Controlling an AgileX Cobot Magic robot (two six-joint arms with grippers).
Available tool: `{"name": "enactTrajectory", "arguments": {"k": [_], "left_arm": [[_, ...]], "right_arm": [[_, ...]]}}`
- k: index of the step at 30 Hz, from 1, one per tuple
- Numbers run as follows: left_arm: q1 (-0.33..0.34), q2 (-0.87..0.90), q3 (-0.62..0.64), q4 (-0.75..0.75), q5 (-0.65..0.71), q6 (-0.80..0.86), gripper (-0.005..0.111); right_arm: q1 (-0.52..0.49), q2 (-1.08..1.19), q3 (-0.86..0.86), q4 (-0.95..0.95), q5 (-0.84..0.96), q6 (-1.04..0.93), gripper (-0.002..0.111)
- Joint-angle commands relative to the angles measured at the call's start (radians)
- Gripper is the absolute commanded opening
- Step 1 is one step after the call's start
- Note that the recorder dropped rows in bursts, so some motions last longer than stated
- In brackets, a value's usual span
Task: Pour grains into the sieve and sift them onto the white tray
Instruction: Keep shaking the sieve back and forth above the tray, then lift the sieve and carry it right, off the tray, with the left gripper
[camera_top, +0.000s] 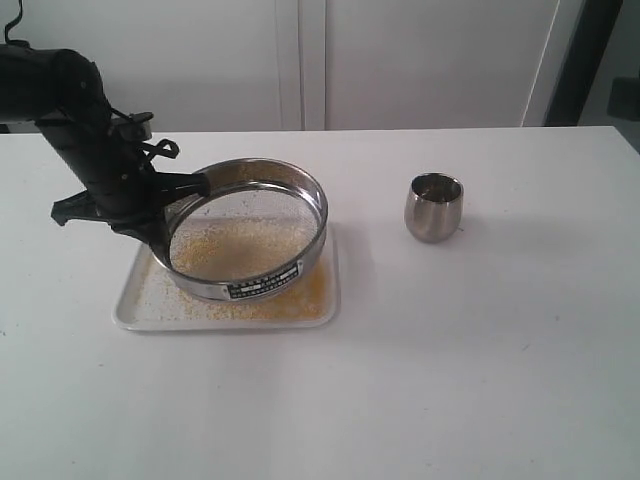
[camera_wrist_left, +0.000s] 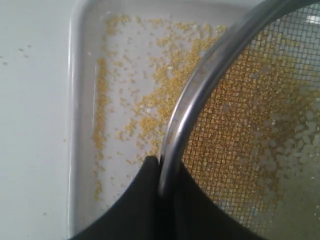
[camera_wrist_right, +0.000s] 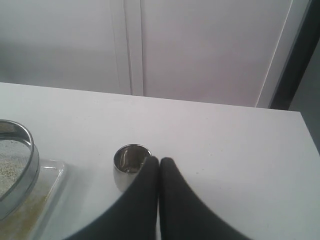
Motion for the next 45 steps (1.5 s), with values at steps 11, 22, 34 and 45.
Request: {"name": "enactTrajectory", "arguments": {"k": [11, 22, 34, 45], "left_arm": [[-0.006, -0.013, -0.042, -0.089, 0.071, 0.08, 0.0], [-0.169, -0.013, -0.051, -0.123, 0.07, 0.148, 0.0], [-0.344, 0.006, -0.061, -0.121, -0.045, 0.095, 0.0], [-0.422, 0.119, -0.218, -0.119, 0.004, 0.095, 0.0]], "right_arm": [[-0.002, -0.006, 0.003, -0.006, -0.007, 0.004, 0.0], [-0.002, -0.006, 0.003, -0.006, -0.007, 0.004, 0.0], [-0.002, -0.006, 0.003, -0.006, -0.007, 0.004, 0.0], [-0.002, -0.006, 0.003, -0.006, -0.007, 0.004, 0.0]]}}
